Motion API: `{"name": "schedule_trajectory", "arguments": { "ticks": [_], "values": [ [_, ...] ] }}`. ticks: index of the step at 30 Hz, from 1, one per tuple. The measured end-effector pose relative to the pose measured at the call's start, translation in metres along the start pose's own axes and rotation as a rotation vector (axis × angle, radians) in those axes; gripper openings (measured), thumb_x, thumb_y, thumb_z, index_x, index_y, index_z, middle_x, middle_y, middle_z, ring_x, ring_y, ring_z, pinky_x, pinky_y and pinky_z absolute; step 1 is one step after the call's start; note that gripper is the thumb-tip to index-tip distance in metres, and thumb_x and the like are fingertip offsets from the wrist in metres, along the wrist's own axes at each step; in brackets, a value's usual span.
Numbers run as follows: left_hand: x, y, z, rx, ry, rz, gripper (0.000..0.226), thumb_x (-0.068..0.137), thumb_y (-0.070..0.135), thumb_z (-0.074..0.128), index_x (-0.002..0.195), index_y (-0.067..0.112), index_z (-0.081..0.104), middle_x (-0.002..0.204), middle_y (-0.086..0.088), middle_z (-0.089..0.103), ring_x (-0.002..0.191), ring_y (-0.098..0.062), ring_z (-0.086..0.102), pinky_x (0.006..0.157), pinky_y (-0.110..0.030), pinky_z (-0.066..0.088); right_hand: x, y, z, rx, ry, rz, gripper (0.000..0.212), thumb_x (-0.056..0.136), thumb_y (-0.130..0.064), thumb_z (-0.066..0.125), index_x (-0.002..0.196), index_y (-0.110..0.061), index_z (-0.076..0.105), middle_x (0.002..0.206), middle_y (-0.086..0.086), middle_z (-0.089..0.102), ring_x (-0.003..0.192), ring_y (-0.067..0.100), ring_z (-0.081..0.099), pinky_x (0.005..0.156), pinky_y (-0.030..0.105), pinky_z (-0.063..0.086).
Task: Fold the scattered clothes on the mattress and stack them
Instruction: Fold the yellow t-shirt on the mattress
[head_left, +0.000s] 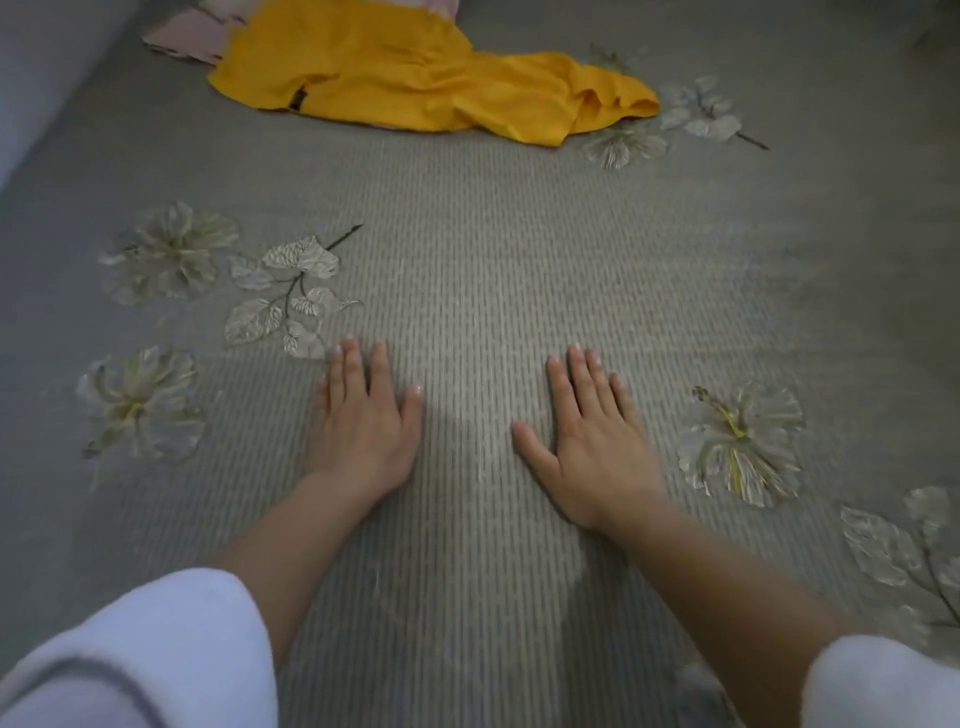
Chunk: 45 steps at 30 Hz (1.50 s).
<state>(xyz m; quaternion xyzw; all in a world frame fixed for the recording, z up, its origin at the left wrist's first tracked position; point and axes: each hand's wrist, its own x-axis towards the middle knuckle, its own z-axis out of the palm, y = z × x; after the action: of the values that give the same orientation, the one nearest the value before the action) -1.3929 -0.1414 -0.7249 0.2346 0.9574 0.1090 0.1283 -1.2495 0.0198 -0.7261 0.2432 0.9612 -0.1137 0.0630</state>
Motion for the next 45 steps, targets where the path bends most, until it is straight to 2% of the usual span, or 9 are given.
{"name": "schedule_trajectory", "arguments": {
  "ticks": [13, 19, 24, 28, 30, 34, 37, 41, 45],
  "values": [
    [0.141, 0.032, -0.009, -0.005, 0.193, -0.078, 0.079, 0.093, 0.061, 0.02, 0.152, 0.014, -0.001, 0.16, -0.01, -0.009, 0.147, -0.02, -0.011, 0.119, -0.038, -0.005, 0.182, 0.016, -0.034, 0.041, 0.051, 0.035, 0.081, 0.094, -0.064, 0.014, 0.151, -0.014, -0.011, 0.159, 0.003, -0.017, 0.145, 0.014, -0.021, 0.116, 0.03, -0.015],
    [0.141, 0.033, -0.01, -0.027, 0.199, -0.089, 0.078, 0.093, 0.061, 0.02, 0.153, 0.014, 0.001, 0.16, -0.008, -0.009, 0.146, -0.018, -0.012, 0.118, -0.036, -0.007, 0.271, 0.012, -0.051, 0.125, 0.327, 0.031, 0.054, 0.1, -0.036, 0.034, 0.147, -0.01, 0.029, 0.145, 0.009, 0.04, 0.134, 0.025, 0.033, 0.109, 0.035, 0.026],
    [0.142, 0.032, -0.01, -0.016, 0.194, -0.091, 0.081, 0.088, 0.062, 0.016, 0.152, 0.014, 0.001, 0.16, -0.009, -0.009, 0.147, -0.018, -0.012, 0.116, -0.035, -0.009, 0.337, 0.008, -0.074, 0.377, 0.351, 0.377, 0.056, 0.098, -0.032, 0.041, 0.15, -0.024, 0.022, 0.124, 0.008, 0.057, 0.115, 0.027, 0.051, 0.082, 0.035, 0.037],
    [0.143, 0.032, -0.009, -0.021, 0.203, -0.085, 0.081, 0.088, 0.062, 0.017, 0.152, 0.014, 0.002, 0.16, -0.009, -0.008, 0.147, -0.018, -0.012, 0.116, -0.035, -0.009, 0.361, 0.017, -0.079, 0.491, 0.402, 0.597, 0.031, 0.095, -0.036, 0.049, 0.123, -0.029, 0.061, 0.115, -0.002, 0.065, 0.108, 0.022, 0.059, 0.076, 0.025, 0.035],
    [0.143, 0.032, -0.009, -0.028, 0.205, -0.086, 0.081, 0.089, 0.062, 0.018, 0.152, 0.014, 0.003, 0.16, -0.009, -0.007, 0.147, -0.018, -0.012, 0.116, -0.035, -0.008, 0.356, 0.016, -0.074, 0.615, 0.461, 0.605, 0.025, 0.095, -0.027, 0.049, 0.112, -0.021, 0.066, 0.112, 0.0, 0.064, 0.105, 0.02, 0.058, 0.076, 0.023, 0.036],
    [0.142, 0.031, -0.009, -0.073, 0.205, -0.084, 0.077, 0.093, 0.059, 0.026, 0.153, 0.017, 0.002, 0.16, -0.007, -0.008, 0.147, -0.017, -0.011, 0.118, -0.036, -0.006, 0.278, 0.0, -0.048, 0.367, 0.542, 0.069, 0.017, 0.091, -0.016, 0.051, 0.094, -0.002, 0.061, 0.118, 0.015, 0.05, 0.11, 0.03, 0.046, 0.095, 0.04, 0.039],
    [0.143, 0.032, -0.01, -0.142, 0.23, -0.074, 0.082, 0.091, 0.06, 0.035, 0.152, 0.021, -0.004, 0.16, -0.006, -0.007, 0.147, -0.018, -0.008, 0.12, -0.039, -0.001, 0.183, -0.001, -0.034, 0.379, 0.352, -0.311, 0.015, 0.096, -0.01, 0.046, 0.102, -0.003, 0.057, 0.107, 0.014, 0.058, 0.101, 0.022, 0.049, 0.094, 0.041, 0.04],
    [0.141, 0.028, -0.01, -0.173, 0.28, -0.018, 0.076, 0.094, 0.044, 0.046, 0.152, 0.026, 0.0, 0.16, -0.014, -0.003, 0.147, -0.03, 0.001, 0.117, -0.049, 0.01, 0.073, 0.003, -0.028, 0.692, 0.226, -0.262, 0.018, 0.1, -0.02, 0.037, 0.098, -0.008, 0.05, 0.068, -0.004, 0.047, 0.06, 0.012, 0.047, 0.055, 0.031, 0.036],
    [0.143, 0.025, -0.009, -0.022, 0.246, 0.291, 0.047, 0.097, 0.029, 0.044, 0.144, 0.025, 0.041, 0.157, -0.012, 0.019, 0.145, -0.032, 0.014, 0.116, -0.05, 0.013, 0.029, 0.008, 0.004, 0.341, 0.264, -0.377, 0.013, 0.094, -0.021, 0.04, 0.102, -0.016, 0.049, 0.08, -0.001, 0.058, 0.076, 0.017, 0.052, 0.072, 0.034, 0.036]
  ]
}}
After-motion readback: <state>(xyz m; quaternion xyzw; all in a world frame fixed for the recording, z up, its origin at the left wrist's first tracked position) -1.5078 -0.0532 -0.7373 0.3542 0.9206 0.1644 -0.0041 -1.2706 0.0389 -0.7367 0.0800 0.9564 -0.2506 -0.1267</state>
